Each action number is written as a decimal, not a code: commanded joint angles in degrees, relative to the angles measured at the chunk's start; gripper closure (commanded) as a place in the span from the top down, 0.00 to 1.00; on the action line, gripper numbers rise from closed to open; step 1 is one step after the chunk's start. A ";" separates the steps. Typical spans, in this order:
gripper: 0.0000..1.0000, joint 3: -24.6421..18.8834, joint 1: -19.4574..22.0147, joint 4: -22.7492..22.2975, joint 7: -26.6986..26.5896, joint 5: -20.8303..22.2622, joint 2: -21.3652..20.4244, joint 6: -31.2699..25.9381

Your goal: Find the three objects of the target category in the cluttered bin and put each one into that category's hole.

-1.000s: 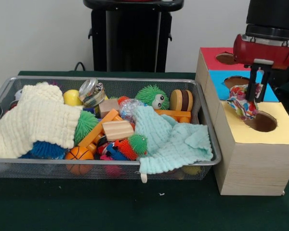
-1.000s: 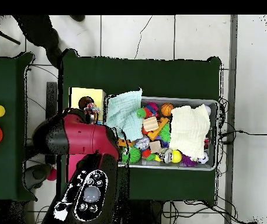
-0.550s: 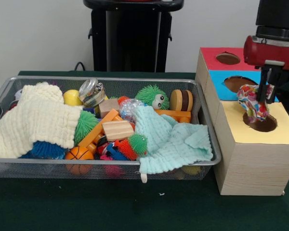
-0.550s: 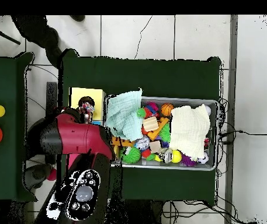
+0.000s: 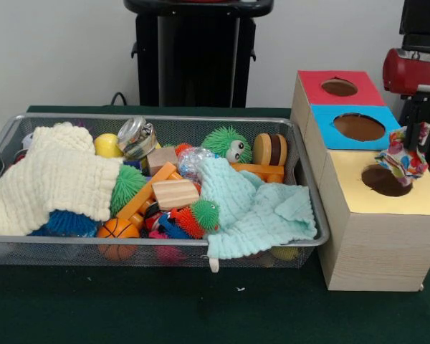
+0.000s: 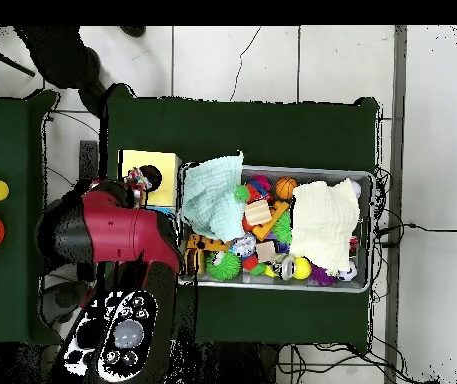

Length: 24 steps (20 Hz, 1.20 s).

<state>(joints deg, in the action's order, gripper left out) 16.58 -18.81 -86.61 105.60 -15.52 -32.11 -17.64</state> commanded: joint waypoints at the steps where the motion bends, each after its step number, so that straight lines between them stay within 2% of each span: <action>1: 0.00 -1.42 1.15 -0.05 11.54 -0.92 2.75 -0.27; 5: 0.00 -2.93 3.36 -0.76 9.44 0.64 3.41 3.39; 15: 0.00 -2.46 3.71 -0.59 7.65 3.13 5.15 7.79; 24: 0.00 -2.08 3.33 -1.31 8.34 2.02 6.71 9.32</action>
<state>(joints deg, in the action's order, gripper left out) 16.75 -16.71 -86.60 105.60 -15.45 -28.69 -9.86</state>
